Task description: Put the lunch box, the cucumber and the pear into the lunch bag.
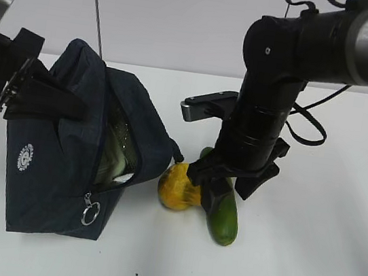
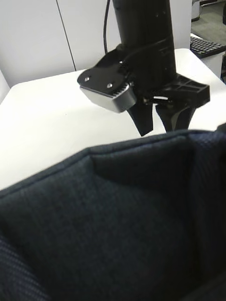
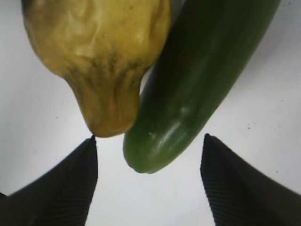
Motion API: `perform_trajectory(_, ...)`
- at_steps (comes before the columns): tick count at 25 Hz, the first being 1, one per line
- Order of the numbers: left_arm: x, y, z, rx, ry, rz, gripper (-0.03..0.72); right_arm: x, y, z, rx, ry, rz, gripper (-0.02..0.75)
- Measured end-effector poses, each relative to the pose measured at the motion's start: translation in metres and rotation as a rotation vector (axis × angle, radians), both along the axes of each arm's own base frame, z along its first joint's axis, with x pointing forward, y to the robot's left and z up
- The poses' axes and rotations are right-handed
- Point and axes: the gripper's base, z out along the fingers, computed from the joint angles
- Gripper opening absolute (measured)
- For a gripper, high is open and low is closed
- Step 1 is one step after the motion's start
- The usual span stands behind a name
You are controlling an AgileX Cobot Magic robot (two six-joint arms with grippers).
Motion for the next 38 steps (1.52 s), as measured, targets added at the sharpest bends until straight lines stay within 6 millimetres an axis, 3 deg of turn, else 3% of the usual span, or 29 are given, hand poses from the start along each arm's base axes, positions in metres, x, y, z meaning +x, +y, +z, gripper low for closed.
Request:
perform_trajectory(6, 0.000, 0.000, 0.000, 0.000, 0.000, 0.000, -0.015, 0.003, 0.001, -0.024, -0.028, 0.049, 0.001, 0.536)
perform_trajectory(15, 0.000, 0.000, 0.000, 0.000, 0.001, -0.002, -0.015, 0.006, 0.001, -0.040, -0.055, 0.067, 0.007, 0.533)
perform_trajectory(22, 0.000, 0.000, 0.000, 0.000, 0.001, -0.002, -0.015, 0.007, -0.002, -0.041, -0.088, 0.053, 0.024, 0.394)
perform_trajectory(26, 0.000, 0.000, 0.000, 0.000, 0.001, -0.002, -0.015, 0.007, -0.003, -0.041, -0.100, 0.051, 0.030, 0.374)
perform_trajectory(31, 0.000, 0.000, 0.000, 0.001, 0.000, -0.003, -0.015, 0.007, -0.006, -0.027, -0.110, 0.007, 0.045, 0.371)
perform_trajectory(38, 0.000, 0.000, 0.000, 0.001, 0.000, -0.003, -0.015, 0.002, -0.016, 0.027, -0.114, -0.142, 0.026, 0.370)
